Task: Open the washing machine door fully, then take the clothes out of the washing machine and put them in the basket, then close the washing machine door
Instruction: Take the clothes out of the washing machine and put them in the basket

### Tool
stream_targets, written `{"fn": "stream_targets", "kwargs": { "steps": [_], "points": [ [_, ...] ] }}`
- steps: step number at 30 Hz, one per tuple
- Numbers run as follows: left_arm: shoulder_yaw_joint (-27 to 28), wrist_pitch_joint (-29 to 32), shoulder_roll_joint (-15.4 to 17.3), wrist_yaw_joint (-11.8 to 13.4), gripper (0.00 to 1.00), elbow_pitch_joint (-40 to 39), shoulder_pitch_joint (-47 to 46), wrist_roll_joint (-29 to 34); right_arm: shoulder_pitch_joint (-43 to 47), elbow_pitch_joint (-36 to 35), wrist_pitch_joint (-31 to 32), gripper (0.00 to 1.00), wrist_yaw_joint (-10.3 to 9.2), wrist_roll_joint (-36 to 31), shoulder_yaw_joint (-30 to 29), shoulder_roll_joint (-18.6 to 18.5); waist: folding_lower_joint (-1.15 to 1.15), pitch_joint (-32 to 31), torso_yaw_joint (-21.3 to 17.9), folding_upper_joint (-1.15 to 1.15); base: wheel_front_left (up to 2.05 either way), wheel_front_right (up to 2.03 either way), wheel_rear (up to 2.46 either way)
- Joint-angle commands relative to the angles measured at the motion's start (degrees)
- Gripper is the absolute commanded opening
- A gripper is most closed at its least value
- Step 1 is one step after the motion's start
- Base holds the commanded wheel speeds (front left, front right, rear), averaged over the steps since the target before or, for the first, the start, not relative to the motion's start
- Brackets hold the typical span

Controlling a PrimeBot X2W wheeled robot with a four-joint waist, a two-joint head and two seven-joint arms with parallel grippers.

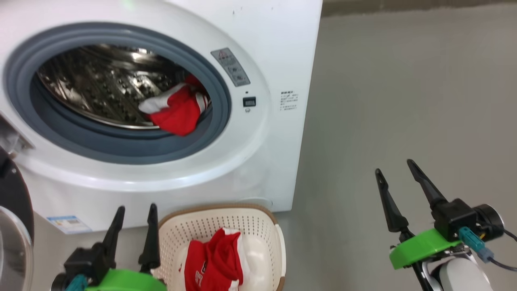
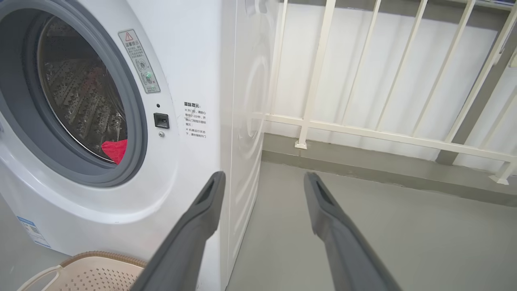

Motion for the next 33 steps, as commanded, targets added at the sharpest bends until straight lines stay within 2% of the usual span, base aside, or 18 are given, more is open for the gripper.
{"fn": "stream_targets", "kwargs": {
  "steps": [1, 6, 15, 33],
  "points": [
    [1.7, 0.1, 1.7, -0.3, 1.0, -2.6, 0.9, 0.2, 0.5, -2.3, -0.4, 1.0, 0.26, -1.3, 0.4, -0.1, 0.0, -2.4, -0.5, 0.0, 0.0, 0.0, 0.0],
    [1.9, 0.9, 2.4, -0.9, 1.0, -5.4, 4.8, -0.8, 3.5, -3.8, -0.4, 1.0, 0.26, -1.1, -1.4, -0.1, 0.0, -4.8, -1.0, 0.0, 0.0, 0.0, 0.0],
    [1.5, 1.3, 3.0, -0.2, 1.0, -8.6, 9.2, -0.5, 6.5, -4.3, -0.4, 1.0, 0.26, 1.8, -2.0, -0.1, 0.0, -6.6, -1.9, 0.0, 0.0, 0.0, 0.0],
    [0.5, 2.0, 2.8, 0.3, 1.0, -9.0, 9.8, -2.0, 7.7, -4.3, -0.4, 1.0, 0.26, 3.2, -1.4, -0.1, 0.0, -6.8, -2.4, 0.0, 0.0, 0.0, 0.0]
  ]
}}
